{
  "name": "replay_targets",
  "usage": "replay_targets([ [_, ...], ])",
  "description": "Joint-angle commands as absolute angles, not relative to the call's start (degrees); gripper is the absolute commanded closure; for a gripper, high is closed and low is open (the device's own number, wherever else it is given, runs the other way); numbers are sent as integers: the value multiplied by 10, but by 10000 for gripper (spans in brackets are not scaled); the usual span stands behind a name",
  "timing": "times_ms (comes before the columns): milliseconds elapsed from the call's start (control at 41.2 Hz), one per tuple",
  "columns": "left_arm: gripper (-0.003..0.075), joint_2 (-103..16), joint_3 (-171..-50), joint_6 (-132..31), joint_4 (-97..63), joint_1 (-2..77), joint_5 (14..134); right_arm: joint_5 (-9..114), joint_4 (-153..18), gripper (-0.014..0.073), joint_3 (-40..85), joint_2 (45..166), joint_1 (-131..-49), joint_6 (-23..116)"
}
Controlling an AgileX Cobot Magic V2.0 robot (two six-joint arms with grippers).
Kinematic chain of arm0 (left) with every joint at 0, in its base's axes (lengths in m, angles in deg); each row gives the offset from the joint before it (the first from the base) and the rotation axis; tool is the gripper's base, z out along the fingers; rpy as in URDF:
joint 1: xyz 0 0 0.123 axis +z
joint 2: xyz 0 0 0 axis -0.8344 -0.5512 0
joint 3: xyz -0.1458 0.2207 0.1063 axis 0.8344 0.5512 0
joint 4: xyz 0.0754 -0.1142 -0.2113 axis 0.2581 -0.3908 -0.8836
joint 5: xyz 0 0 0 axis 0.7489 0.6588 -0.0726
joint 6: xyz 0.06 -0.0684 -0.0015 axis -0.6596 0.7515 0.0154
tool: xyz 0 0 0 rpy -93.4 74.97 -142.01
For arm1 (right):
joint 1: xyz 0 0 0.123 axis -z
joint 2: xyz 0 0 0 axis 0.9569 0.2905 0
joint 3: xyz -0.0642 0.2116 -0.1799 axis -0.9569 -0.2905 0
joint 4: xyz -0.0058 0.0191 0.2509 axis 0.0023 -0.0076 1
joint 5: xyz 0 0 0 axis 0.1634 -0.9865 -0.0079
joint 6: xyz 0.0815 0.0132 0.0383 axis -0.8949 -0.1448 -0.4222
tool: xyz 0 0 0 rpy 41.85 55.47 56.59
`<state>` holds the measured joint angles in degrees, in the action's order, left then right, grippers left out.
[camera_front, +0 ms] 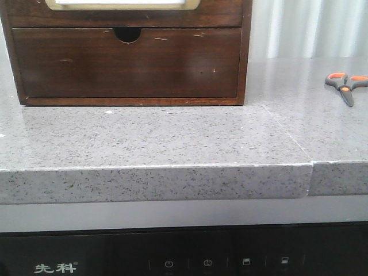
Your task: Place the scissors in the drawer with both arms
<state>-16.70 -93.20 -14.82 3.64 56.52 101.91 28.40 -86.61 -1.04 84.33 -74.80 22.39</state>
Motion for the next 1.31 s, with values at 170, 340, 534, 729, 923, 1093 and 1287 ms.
replay_targets([
  [170,182,-201,-946,-141,-83,565,948,319,-874,-7,5,846,-747,231],
  [340,195,-246,-946,-141,-205,565,907,318,-874,-7,5,846,-747,231],
  [534,195,-316,-946,-141,-363,565,883,318,-874,-7,5,846,-747,231],
  [729,195,-397,-948,-156,-494,565,900,318,-874,-7,5,846,-747,231],
  [923,195,-468,-948,-347,-689,565,960,318,-874,-7,5,846,-747,231],
  [1093,195,-523,-948,-505,-850,565,1013,318,-874,-7,5,846,-747,231],
  [1287,195,-575,-949,-603,-974,565,1074,318,-874,-7,5,846,-747,231],
])
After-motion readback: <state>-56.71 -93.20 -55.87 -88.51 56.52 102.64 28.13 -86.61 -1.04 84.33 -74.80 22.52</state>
